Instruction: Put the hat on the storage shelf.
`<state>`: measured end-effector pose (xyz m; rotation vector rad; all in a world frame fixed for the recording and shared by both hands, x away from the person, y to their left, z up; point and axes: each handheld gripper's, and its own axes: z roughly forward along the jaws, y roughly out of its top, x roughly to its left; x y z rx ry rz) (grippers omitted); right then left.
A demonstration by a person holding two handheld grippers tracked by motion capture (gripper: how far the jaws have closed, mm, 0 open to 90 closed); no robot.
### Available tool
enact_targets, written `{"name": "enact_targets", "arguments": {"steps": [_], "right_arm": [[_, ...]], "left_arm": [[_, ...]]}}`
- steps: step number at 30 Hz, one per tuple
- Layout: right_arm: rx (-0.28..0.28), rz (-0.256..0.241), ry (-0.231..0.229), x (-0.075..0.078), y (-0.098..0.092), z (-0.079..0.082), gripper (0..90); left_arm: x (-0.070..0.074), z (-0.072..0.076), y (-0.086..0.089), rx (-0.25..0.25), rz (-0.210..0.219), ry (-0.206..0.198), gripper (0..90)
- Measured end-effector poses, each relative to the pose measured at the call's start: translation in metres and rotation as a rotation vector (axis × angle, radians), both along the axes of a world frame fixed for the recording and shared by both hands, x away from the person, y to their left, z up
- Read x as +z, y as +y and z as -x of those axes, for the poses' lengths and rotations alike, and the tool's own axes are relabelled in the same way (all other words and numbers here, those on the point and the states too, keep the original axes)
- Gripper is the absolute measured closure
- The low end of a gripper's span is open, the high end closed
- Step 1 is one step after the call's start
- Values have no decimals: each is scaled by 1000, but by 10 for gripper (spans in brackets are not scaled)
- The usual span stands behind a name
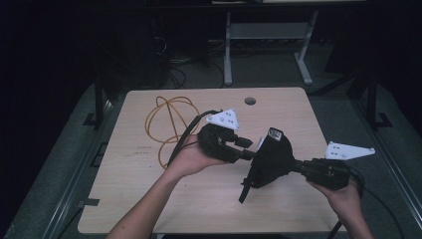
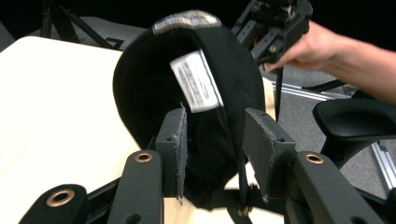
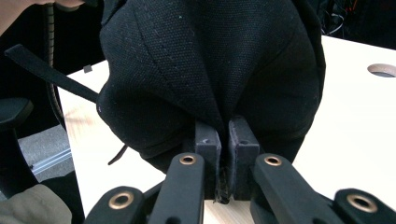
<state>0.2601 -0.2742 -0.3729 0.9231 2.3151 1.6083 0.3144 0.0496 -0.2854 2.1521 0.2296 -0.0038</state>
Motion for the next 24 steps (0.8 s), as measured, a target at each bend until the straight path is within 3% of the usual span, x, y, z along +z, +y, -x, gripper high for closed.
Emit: {"name": "enact_targets", "arguments": {"steps": [5,13,24], "right_arm": [[-8,-3,5,6,-4,-3,848],[-24,-12,0,18,-11,-6,848],[-33,-13,5,31,-21,-13,848]], "left_arm": [[-4,5,9,13,-1,-12,586],[-18,10,22,28,-43,-36,574],[-33,17,34,38,-60,-34,565]]}}
